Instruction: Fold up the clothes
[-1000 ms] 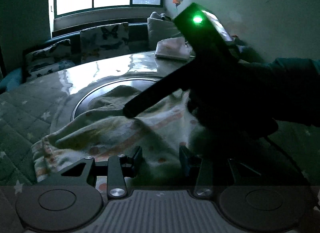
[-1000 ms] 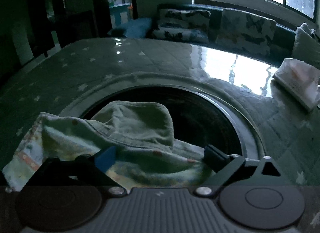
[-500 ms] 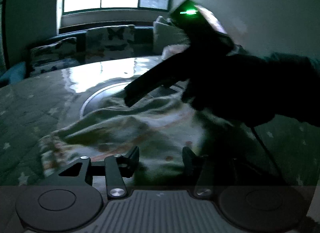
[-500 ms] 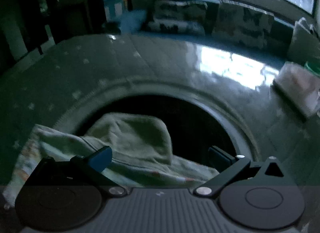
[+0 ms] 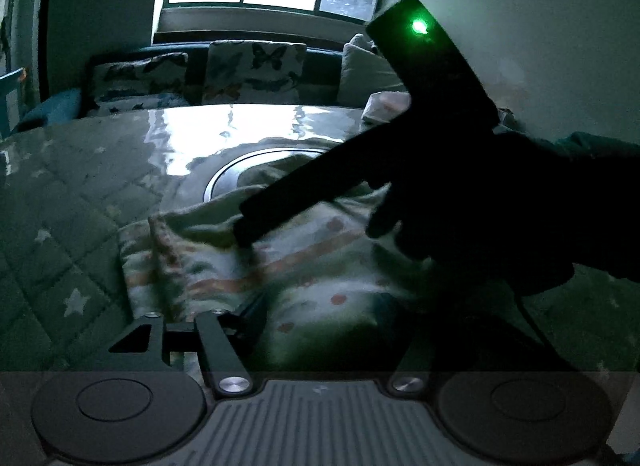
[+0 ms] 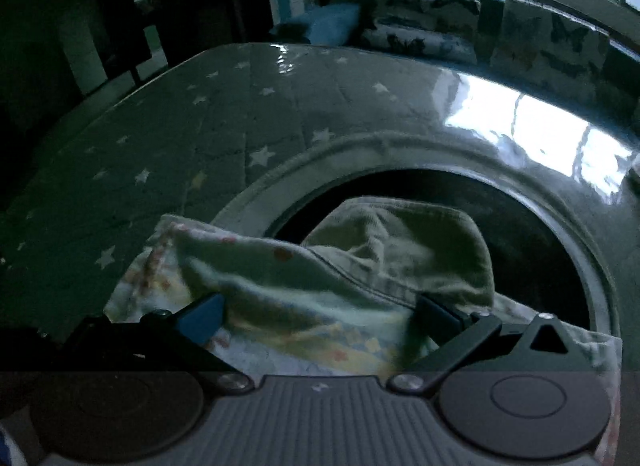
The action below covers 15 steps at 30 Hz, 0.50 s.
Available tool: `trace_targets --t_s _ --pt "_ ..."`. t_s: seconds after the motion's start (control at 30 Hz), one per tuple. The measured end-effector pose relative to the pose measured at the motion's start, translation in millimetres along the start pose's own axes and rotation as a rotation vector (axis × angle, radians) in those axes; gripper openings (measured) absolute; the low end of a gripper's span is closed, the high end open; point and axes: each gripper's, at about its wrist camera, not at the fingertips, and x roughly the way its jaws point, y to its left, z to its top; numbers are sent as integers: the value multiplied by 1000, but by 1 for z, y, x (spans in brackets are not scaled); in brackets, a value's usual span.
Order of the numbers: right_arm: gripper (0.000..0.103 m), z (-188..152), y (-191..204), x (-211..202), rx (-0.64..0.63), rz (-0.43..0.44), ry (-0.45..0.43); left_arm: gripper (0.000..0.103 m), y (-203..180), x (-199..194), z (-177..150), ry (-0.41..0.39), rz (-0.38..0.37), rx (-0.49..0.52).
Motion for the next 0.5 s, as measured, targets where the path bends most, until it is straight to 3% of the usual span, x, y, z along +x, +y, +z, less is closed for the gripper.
trace_targets --t_s 0.33,0.5 --pt "103 12 19 15 8 -87 39 64 -3 -2 -4 -3 1 1" --pt "103 20 11 22 51 -105 13 65 -6 -4 -5 -1 6 3"
